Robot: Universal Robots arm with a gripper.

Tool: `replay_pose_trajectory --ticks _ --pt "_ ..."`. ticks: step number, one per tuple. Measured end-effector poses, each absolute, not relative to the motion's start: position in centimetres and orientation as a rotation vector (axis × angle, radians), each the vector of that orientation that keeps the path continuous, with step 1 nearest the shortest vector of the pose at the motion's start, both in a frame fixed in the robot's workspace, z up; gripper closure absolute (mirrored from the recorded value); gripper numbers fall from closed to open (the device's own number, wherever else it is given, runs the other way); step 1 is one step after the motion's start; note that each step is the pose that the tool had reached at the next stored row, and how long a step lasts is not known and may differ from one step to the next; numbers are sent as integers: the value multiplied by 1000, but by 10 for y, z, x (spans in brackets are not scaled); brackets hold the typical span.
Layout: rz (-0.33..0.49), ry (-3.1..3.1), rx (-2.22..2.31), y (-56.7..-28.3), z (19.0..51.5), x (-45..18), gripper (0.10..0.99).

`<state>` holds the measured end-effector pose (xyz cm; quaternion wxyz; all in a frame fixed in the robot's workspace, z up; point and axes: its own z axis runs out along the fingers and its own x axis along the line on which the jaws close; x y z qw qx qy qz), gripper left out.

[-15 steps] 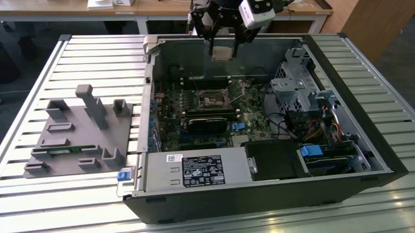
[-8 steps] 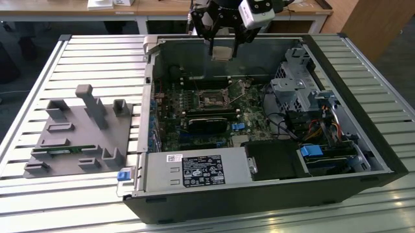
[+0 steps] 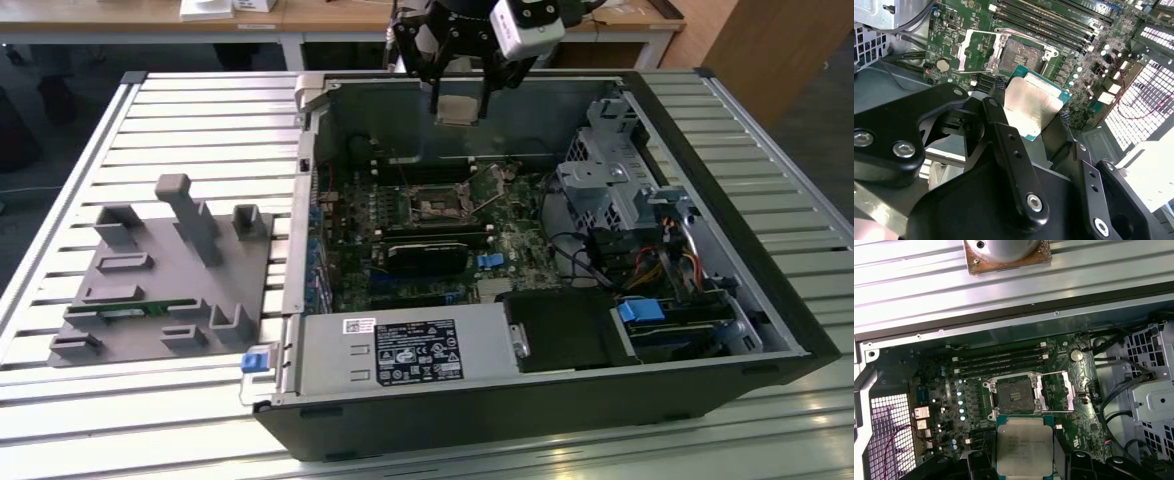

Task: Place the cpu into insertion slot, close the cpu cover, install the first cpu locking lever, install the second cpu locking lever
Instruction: 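Place the cpu into insertion slot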

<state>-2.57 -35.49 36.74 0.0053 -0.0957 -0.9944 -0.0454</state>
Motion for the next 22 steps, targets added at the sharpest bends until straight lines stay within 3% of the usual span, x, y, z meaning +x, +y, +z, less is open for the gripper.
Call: replay_pose_trajectory --ticks 22 --pt "-142 -3111 -335 -355 367 -26 545"
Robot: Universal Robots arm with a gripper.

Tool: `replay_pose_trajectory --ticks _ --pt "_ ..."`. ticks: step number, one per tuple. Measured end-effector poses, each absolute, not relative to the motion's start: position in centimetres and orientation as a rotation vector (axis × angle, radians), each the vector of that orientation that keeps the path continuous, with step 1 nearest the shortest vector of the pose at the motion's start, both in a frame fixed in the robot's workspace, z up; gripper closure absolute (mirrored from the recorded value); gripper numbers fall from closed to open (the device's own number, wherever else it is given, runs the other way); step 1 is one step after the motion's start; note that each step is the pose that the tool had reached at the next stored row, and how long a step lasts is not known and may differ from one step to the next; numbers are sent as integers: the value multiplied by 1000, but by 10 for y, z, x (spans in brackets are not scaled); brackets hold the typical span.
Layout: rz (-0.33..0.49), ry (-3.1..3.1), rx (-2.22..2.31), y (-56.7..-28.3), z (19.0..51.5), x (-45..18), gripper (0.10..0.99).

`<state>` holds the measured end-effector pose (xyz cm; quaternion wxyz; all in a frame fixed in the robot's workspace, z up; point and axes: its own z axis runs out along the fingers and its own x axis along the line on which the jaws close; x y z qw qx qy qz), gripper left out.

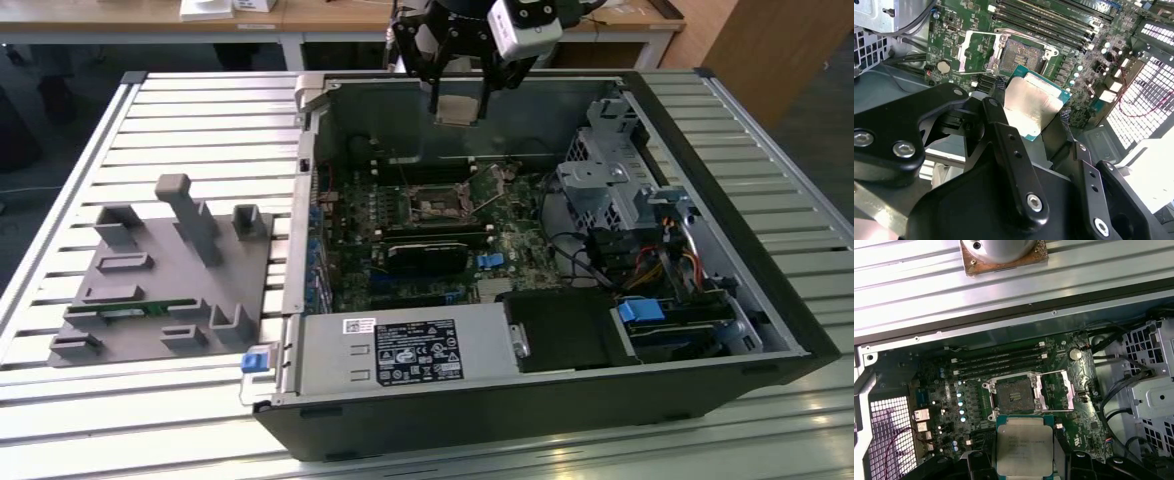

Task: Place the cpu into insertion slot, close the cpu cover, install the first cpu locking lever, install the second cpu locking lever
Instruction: 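Place the cpu into insertion slot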

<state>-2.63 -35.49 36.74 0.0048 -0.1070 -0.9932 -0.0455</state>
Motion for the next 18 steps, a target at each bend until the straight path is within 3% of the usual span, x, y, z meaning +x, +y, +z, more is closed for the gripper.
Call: replay_pose_trajectory --ticks 18 --pt "-143 -3108 -364 -355 367 -27 545"
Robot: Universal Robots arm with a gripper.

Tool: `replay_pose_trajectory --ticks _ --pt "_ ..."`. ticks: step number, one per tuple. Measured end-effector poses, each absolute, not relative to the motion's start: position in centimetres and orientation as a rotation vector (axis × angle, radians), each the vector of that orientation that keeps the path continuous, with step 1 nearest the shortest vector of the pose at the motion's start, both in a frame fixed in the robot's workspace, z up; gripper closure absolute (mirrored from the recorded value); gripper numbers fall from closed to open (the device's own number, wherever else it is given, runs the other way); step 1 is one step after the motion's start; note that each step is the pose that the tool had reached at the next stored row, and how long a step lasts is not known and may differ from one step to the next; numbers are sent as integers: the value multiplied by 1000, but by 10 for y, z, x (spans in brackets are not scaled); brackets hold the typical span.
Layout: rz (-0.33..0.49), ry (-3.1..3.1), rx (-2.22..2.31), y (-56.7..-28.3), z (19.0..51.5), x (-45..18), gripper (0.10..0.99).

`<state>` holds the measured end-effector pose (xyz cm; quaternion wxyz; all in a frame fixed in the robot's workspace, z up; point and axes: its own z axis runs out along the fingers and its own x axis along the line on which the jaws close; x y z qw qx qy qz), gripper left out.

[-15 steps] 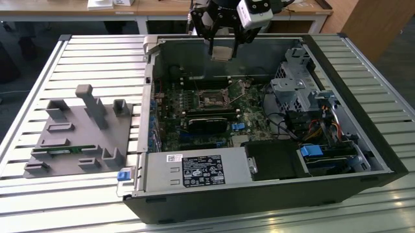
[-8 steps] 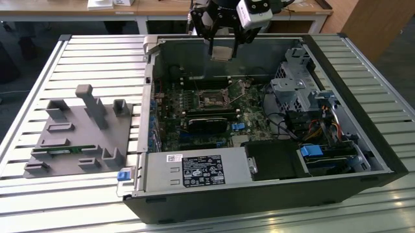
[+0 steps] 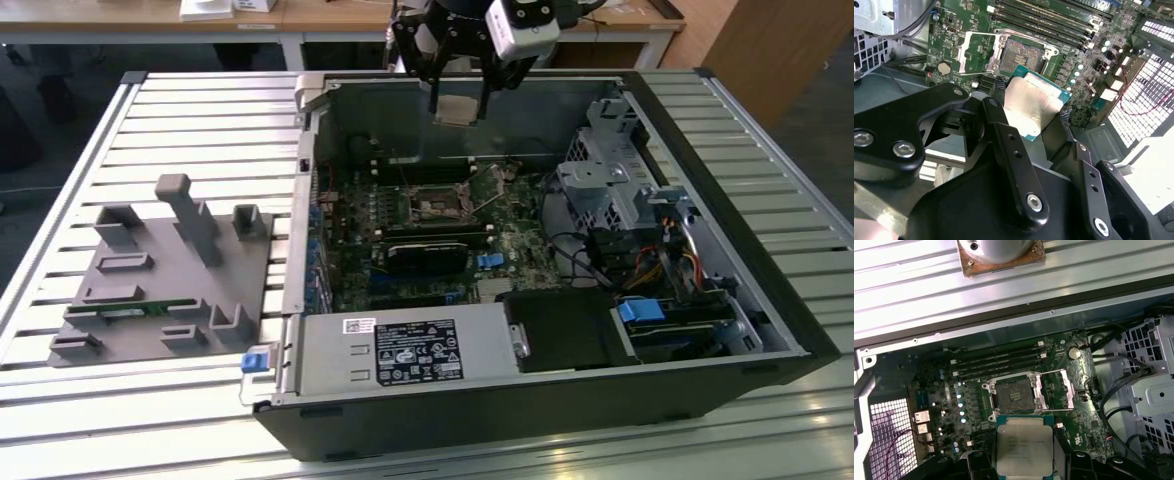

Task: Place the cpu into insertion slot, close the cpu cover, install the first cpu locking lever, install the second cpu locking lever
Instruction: 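Place the cpu into insertion slot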

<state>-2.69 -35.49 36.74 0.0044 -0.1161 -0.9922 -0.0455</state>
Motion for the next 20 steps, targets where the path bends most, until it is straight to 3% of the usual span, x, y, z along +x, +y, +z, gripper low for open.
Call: replay_pose_trajectory --ticks 20 --pt "-143 -3105 -399 -355 367 -28 545"
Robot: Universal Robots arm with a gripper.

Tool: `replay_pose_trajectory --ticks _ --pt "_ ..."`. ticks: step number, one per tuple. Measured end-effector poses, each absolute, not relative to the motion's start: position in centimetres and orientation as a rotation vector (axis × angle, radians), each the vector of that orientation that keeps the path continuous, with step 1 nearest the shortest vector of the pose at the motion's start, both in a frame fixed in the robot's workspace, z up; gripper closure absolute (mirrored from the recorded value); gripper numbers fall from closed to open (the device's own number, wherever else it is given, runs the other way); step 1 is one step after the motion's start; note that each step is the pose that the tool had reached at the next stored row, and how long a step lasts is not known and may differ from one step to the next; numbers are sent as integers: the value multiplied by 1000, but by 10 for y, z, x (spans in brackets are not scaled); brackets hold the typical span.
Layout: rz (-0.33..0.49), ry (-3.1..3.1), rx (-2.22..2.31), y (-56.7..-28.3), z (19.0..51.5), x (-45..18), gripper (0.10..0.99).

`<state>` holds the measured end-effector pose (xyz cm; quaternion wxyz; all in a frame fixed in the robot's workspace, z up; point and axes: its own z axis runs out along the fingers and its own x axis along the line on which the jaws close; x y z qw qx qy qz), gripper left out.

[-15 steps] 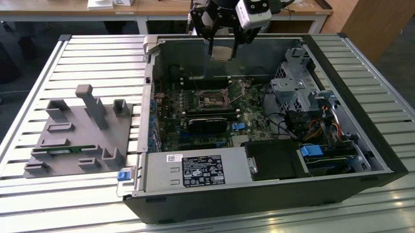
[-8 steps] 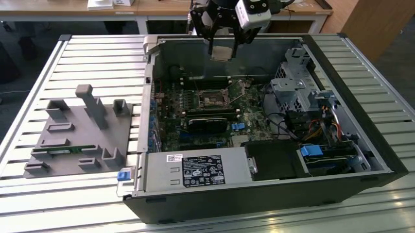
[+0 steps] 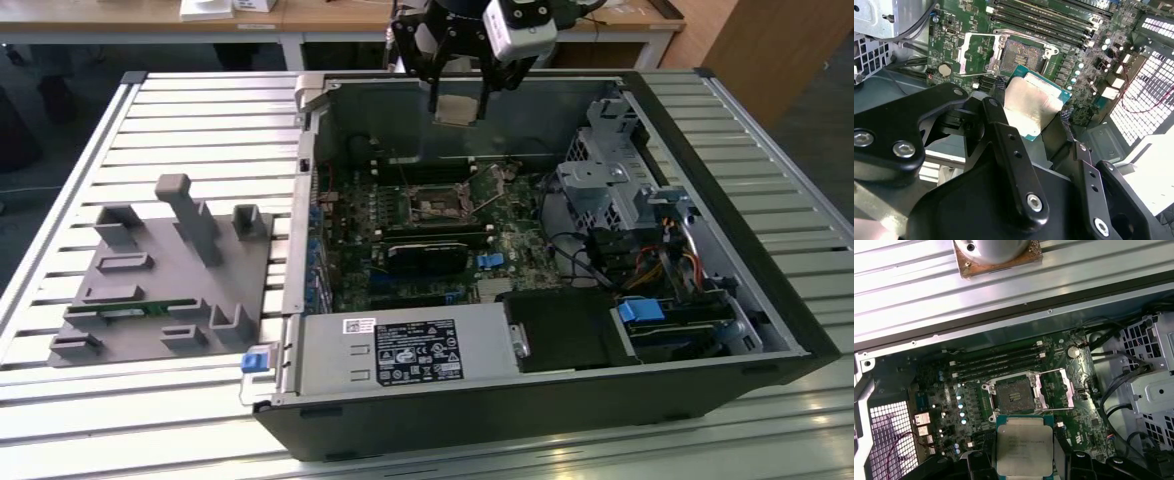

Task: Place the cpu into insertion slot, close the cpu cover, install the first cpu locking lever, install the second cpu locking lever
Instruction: 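Place the cpu into insertion slot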

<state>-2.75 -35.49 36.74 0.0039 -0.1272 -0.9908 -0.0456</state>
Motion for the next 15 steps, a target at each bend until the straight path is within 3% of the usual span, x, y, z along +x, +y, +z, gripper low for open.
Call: replay_pose_trajectory --ticks 15 --pt "-143 -3102 -427 -355 367 -28 545"
